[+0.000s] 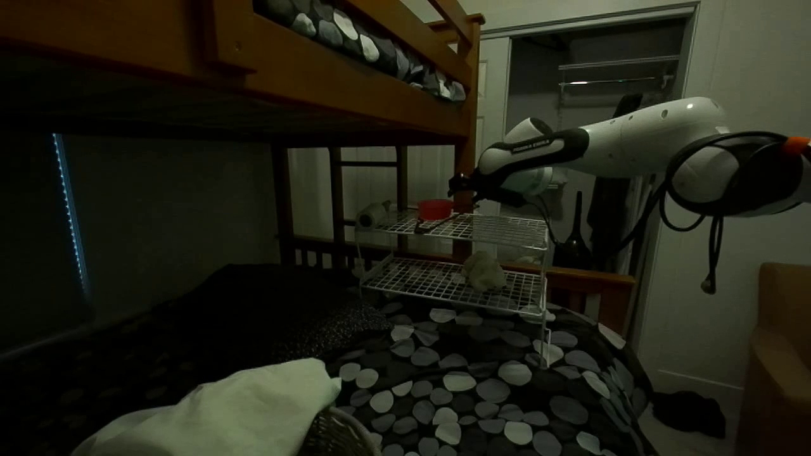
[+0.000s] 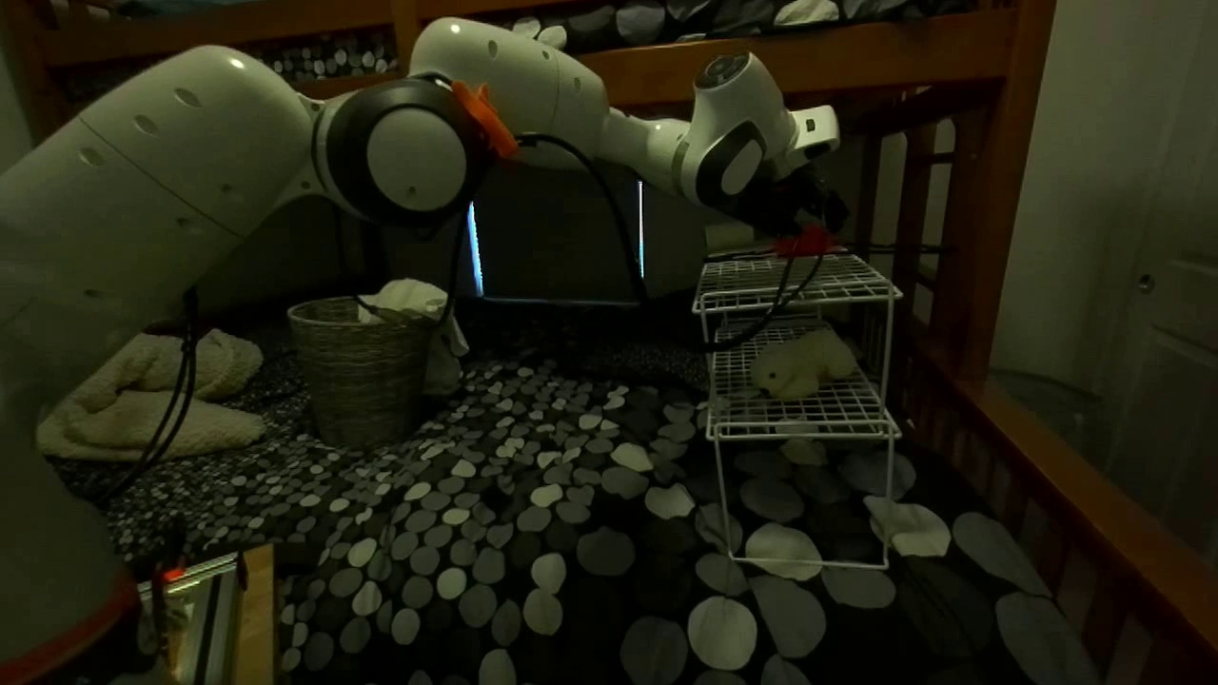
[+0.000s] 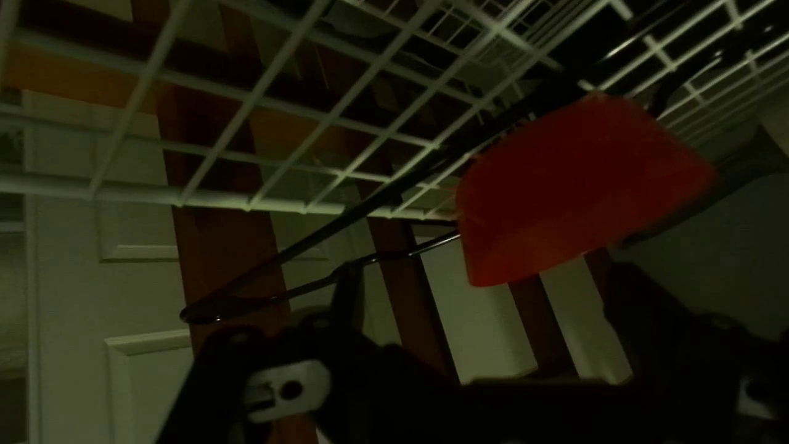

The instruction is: Pick up the red bowl and put it on the bed

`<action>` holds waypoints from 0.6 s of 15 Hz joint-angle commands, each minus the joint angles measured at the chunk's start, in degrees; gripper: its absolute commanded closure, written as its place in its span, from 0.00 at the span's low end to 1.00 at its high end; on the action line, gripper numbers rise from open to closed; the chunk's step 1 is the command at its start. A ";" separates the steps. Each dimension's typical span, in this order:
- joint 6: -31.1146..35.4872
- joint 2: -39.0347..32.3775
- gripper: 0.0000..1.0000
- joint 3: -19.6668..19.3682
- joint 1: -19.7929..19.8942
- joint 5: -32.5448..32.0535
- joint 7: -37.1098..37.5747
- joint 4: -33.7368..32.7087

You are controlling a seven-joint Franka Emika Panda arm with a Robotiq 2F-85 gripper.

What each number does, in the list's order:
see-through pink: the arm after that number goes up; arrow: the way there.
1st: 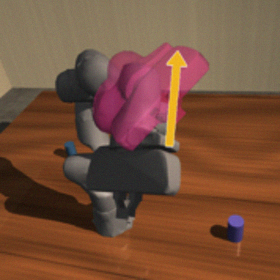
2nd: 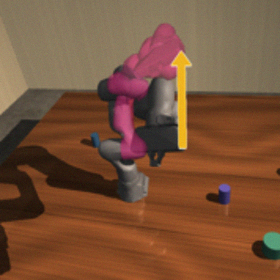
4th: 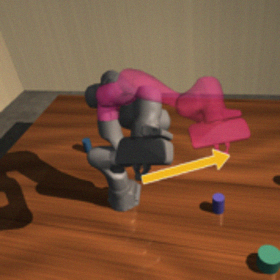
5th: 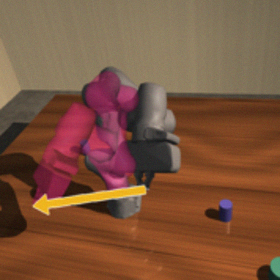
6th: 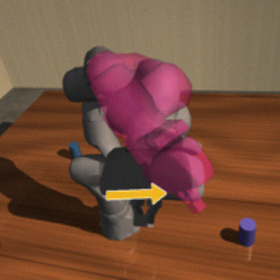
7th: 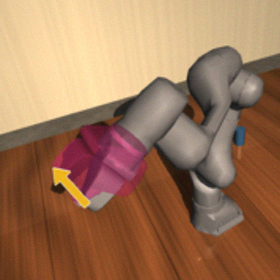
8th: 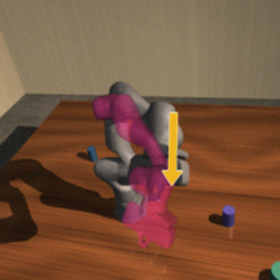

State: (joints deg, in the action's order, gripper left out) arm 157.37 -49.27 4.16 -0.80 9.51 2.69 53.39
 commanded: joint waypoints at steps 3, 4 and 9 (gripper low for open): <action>0.88 -6.34 0.00 -2.21 -1.90 -5.08 -1.79 -8.04; 0.59 -6.96 0.03 -2.47 -2.12 -5.58 -1.91 -8.73; -1.21 -8.38 0.44 -4.91 -3.41 -7.94 -2.26 -9.90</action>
State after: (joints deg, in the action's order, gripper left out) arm 157.61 -55.47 1.26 -3.30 3.47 0.41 46.52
